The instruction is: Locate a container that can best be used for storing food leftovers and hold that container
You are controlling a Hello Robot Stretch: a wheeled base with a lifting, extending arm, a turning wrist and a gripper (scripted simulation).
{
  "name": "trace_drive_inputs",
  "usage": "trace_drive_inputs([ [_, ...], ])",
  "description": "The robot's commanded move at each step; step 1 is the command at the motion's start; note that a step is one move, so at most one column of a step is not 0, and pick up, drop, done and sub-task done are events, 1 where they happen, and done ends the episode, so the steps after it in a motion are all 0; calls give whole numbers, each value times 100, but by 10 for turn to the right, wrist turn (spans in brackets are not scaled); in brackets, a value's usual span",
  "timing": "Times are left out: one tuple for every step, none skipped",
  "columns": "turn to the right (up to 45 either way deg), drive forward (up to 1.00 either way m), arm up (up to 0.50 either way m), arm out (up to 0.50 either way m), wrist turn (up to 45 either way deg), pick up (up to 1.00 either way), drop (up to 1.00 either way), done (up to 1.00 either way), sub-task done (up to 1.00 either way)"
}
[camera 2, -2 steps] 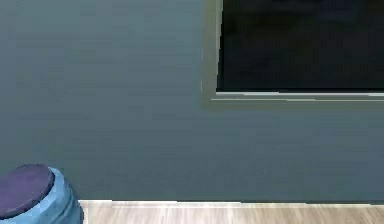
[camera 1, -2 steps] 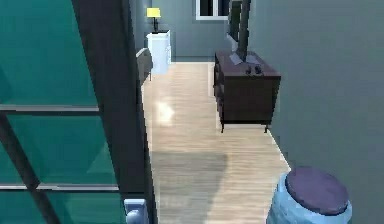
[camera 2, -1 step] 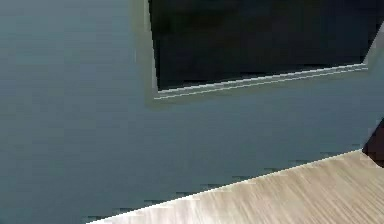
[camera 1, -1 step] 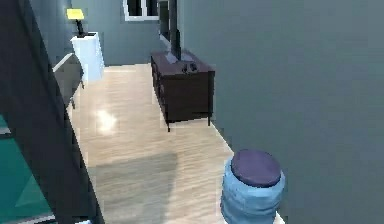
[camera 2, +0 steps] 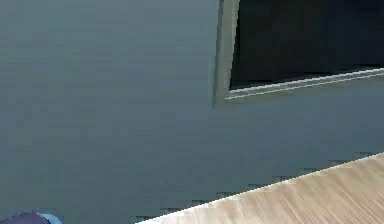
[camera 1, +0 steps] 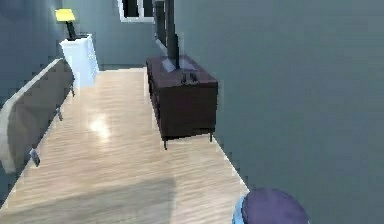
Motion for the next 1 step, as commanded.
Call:
trace_drive_inputs([
  [-120, 0, 0, 0, 0, 0, 0, 0, 0],
])
